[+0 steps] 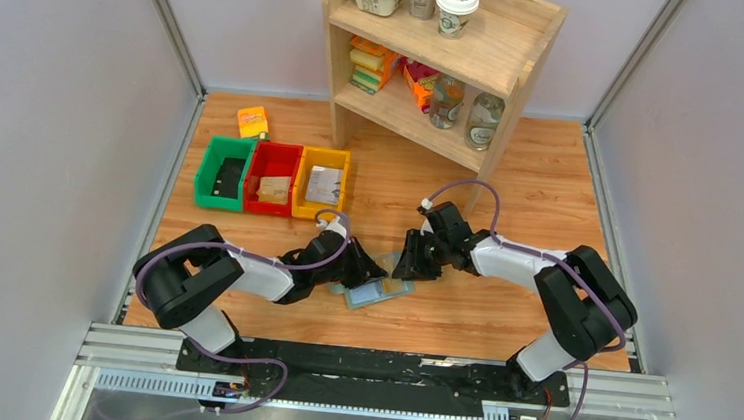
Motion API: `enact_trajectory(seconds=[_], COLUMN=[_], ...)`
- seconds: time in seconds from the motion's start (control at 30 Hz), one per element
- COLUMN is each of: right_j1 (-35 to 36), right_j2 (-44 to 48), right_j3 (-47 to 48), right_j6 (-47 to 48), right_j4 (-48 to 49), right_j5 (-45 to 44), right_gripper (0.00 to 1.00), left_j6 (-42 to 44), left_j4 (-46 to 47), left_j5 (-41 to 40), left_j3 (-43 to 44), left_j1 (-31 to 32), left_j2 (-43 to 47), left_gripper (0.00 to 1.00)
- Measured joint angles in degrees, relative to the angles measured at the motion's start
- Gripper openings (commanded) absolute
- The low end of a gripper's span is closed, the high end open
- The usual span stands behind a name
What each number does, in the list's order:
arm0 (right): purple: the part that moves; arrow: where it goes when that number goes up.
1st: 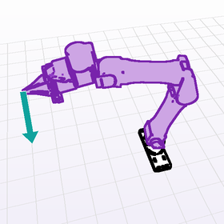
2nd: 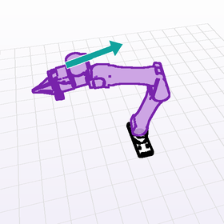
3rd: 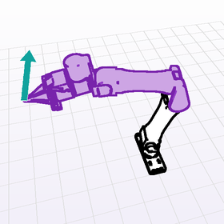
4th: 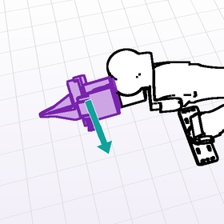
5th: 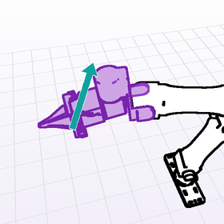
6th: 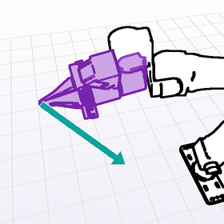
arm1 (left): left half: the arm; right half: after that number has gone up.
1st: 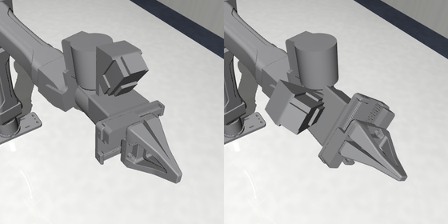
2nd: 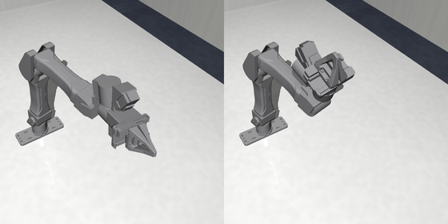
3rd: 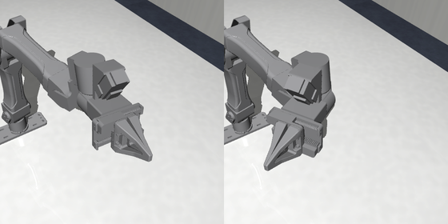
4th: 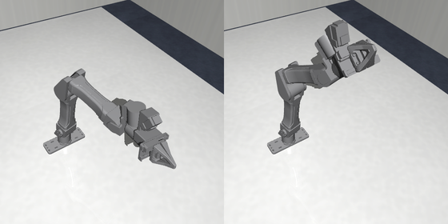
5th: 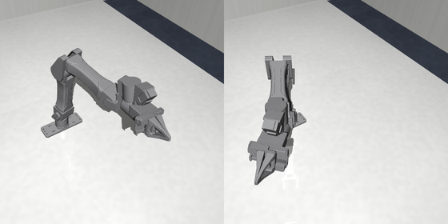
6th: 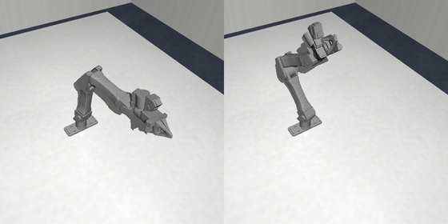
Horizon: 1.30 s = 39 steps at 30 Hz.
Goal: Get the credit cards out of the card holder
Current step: Remove the credit card from the card holder.
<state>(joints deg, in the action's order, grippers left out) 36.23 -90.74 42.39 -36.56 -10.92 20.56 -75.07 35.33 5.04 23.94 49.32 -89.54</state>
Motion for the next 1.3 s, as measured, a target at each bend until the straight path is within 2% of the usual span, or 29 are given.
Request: enact_trajectory(seconds=[0.7, 1.0, 1.3], right_j1=[-0.04, -0.04, -0.04], right_j2=[-0.9, -0.92, -0.92], right_j3=[0.04, 0.04, 0.04], right_j6=[-1.4, -1.51, -1.6], right_j4=[1.16, 1.14, 1.11], right_j5=[1.05, 0.96, 0.81], right_gripper=[0.38, 0.38, 0.38], left_j6=[-0.74, -1.01, -2.56], left_j4=[-4.15, -9.07, -15.13], left_j5=[-0.17, -0.72, -1.7], left_j3=[-2.54, -2.58, -2.71], left_j1=[0.22, 0.28, 0.48], left_j2=[6.12, 9.77, 13.35], left_gripper=[0.12, 0.0, 0.0])
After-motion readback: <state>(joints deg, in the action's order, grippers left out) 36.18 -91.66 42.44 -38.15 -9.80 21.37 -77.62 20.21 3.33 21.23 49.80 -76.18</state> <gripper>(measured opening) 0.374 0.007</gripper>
